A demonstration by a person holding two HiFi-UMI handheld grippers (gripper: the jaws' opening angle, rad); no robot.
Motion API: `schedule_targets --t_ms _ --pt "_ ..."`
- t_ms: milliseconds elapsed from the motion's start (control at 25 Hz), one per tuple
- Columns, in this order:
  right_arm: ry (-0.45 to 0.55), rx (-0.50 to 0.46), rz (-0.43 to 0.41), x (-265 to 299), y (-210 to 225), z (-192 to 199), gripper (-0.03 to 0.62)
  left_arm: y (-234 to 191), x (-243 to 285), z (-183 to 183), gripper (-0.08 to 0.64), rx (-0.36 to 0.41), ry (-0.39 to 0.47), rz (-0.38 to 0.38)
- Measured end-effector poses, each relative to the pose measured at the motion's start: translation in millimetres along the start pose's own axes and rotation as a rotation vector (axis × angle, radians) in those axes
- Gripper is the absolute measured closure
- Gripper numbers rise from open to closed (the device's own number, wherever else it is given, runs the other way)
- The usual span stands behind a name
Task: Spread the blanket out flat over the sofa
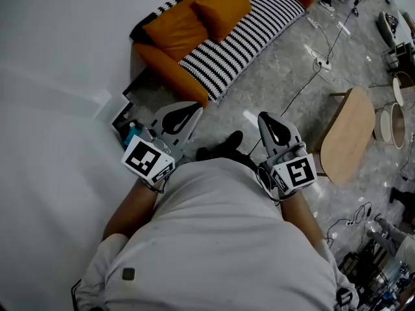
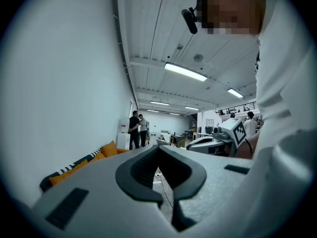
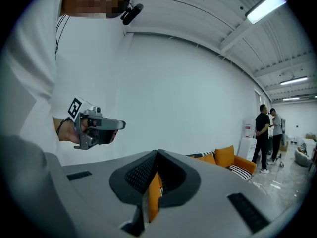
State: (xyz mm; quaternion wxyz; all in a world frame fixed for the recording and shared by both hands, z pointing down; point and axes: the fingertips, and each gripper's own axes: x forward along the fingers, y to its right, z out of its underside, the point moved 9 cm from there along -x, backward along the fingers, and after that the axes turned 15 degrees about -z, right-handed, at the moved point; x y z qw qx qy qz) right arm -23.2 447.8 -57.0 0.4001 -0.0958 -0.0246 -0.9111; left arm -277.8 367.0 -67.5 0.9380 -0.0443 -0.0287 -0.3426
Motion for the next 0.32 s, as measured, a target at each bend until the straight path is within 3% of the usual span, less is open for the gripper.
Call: schedule_targets --t_ms 320 --pt "0.007 0.001 0.002 6.4 -2.5 -0.3 0.566 -5.9 -3.8 2.5 0.551 -0.004 0.007 0.002"
